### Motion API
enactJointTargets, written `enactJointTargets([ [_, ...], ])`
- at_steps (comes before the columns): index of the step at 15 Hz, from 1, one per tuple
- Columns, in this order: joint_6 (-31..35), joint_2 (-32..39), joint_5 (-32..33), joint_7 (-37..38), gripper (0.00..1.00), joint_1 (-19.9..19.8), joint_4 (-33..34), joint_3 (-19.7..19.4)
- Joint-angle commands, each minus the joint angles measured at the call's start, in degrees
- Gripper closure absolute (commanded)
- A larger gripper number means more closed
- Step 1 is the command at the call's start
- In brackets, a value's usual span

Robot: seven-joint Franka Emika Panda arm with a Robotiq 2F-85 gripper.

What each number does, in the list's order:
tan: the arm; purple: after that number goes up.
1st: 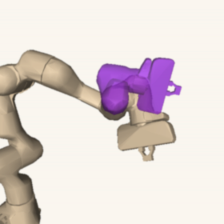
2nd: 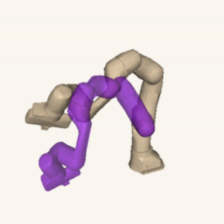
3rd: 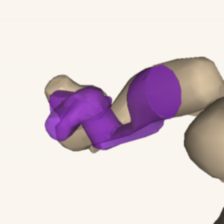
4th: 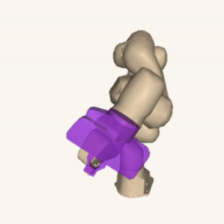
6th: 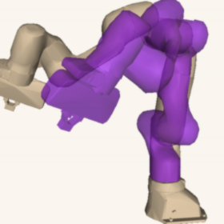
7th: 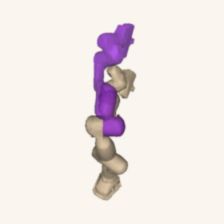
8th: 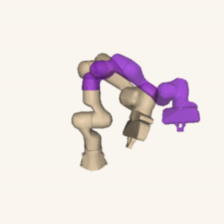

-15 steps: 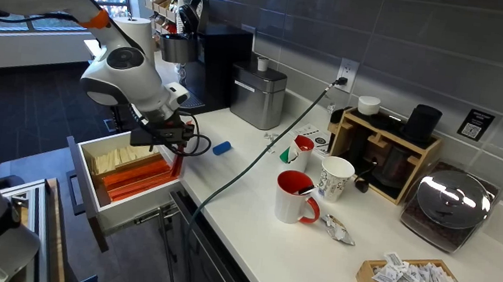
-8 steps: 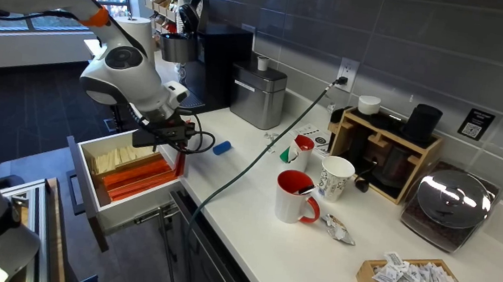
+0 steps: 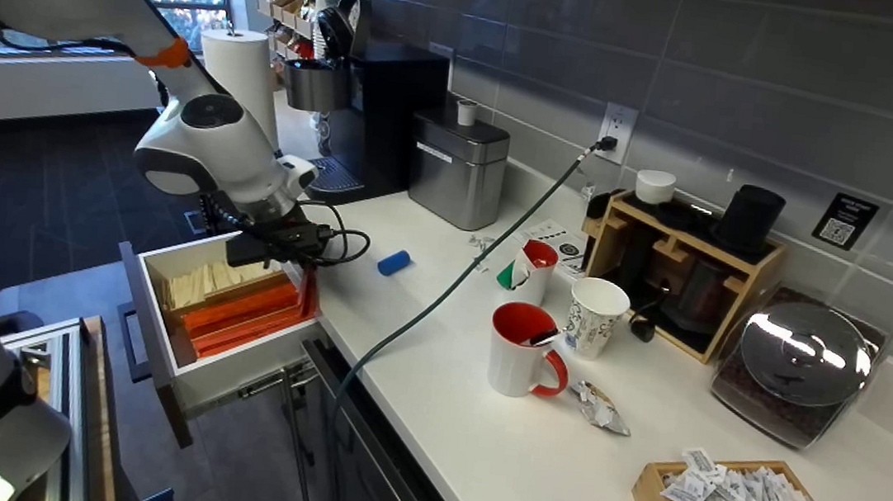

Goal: Put the orange item in the drawer and close the drawer

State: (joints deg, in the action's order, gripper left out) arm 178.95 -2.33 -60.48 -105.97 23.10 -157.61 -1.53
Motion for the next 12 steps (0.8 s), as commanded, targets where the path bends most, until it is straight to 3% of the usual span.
enactJointTargets([
  [1,7.7,6.6,-7.1,-5.4,0.97,1.1,-0.1,3.8],
  [4,10.8,2.9,-20.0,-16.1,0.97,3.0,0.2,6.4],
  [6,9.9,-4.0,-27.1,-21.9,0.97,3.8,-1.8,7.7],
  [7,10.2,1.4,-20.7,-16.3,0.97,2.6,0.6,6.7],
  [8,10.2,0.7,-21.6,-17.1,0.87,2.9,0.5,7.0],
  [11,10.2,0.9,-21.3,-16.8,0.87,2.7,0.6,6.9],
  [12,10.0,3.0,-21.0,-16.4,0.97,2.8,1.1,7.0],
])
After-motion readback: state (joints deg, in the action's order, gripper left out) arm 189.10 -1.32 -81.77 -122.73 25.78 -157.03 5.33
